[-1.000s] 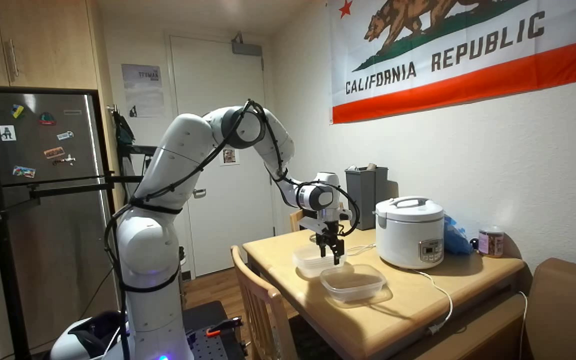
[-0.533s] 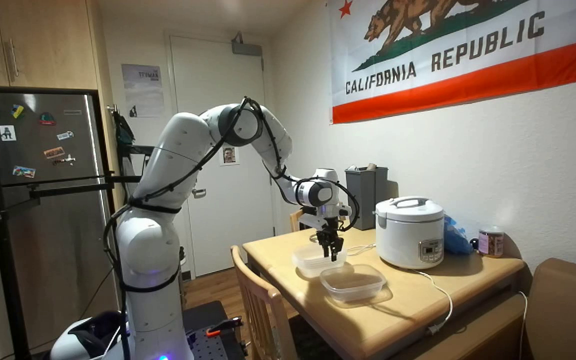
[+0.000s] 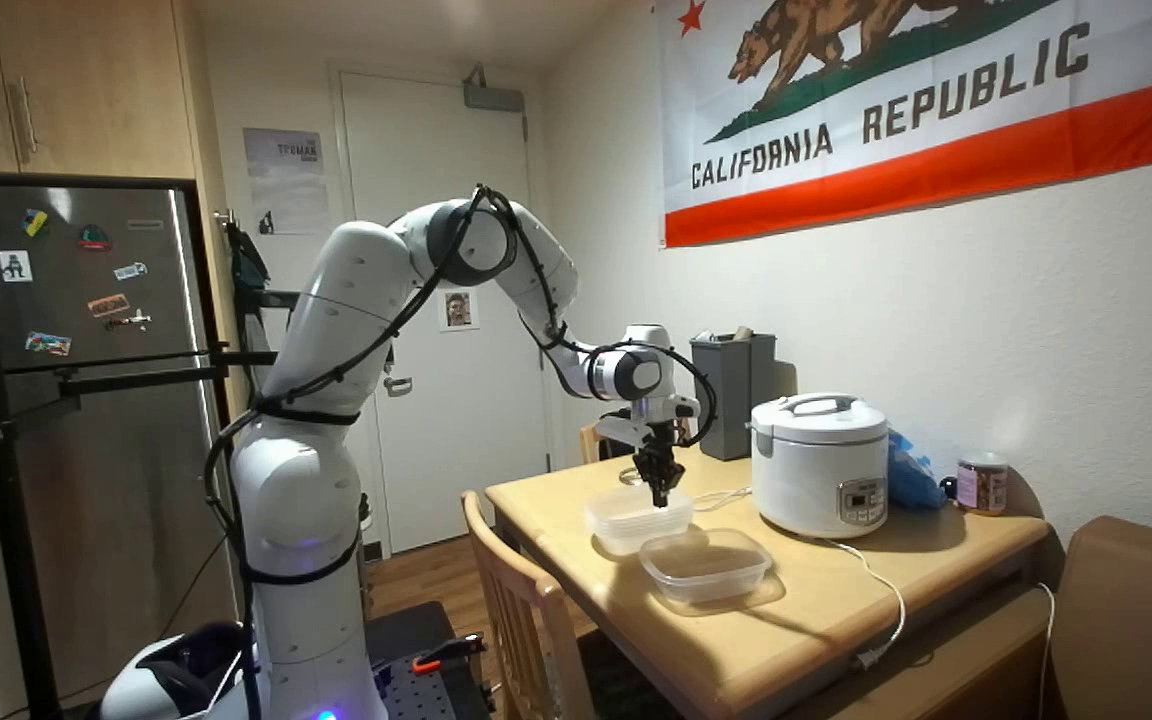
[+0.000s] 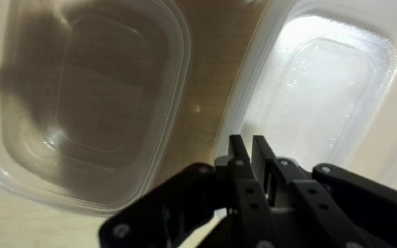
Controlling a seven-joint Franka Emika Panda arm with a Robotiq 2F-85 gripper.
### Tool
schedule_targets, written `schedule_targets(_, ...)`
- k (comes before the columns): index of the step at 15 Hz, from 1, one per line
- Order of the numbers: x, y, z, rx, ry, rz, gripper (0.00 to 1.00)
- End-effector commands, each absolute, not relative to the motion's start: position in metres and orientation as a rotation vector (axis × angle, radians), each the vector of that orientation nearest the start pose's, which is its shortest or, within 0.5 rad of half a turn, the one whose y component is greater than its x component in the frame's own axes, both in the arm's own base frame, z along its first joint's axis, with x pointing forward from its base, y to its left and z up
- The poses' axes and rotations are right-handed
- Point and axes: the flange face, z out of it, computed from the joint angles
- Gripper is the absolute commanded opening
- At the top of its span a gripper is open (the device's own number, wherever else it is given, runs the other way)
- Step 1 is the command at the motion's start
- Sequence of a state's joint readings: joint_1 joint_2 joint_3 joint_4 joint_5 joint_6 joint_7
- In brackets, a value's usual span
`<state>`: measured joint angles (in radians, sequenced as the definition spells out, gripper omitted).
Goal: Stack two of the lunchboxes from the stack of boxes on the right
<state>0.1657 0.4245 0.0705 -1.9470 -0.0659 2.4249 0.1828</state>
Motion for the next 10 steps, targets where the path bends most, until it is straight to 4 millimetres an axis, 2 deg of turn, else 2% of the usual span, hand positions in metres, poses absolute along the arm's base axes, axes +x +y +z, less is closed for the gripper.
schedule_targets(1,0.6009,0.1428,0.2735,-3.161,-0.145,-0.062,0.45)
schedule_targets(4,0.6007,0.1422,0.2731,-3.162,-0.145,-0.057,0.65)
schedule_targets(5,0.6007,0.1422,0.2732,-3.162,-0.145,-0.056,0.62)
schedule_targets(7,0.6011,0.142,0.2725,-3.162,-0.146,-0.053,0.61)
schedule_targets(10,0.6014,0.1414,0.2694,-3.16,-0.144,-0.043,0.5)
